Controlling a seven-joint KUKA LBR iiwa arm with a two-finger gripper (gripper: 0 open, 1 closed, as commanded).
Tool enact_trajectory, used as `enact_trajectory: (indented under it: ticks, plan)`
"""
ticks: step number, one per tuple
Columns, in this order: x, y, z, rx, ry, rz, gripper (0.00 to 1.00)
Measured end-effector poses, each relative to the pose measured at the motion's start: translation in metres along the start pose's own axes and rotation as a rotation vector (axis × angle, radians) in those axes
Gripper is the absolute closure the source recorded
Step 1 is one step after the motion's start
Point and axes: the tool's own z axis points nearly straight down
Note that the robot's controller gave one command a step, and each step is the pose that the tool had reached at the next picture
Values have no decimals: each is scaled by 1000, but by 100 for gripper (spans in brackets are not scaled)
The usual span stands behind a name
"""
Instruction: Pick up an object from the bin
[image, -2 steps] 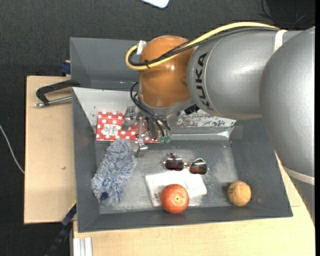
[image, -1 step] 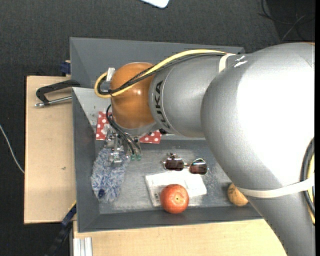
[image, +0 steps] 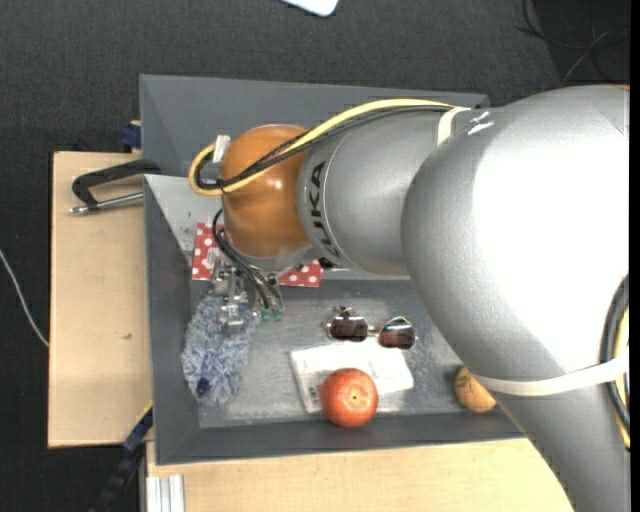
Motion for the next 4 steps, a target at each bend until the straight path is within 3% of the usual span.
enact_trajectory:
  ticks: [1,2,3,4]
  plan:
    - [-1,-2,-64,-5,-10,-31,100]
    - [4,-5,-132,-5,-10,-27,100]
    - [-5,-6,-198,-6,-12,-25,100]
    - [-6,-2,-155,-7,-18,-35,100]
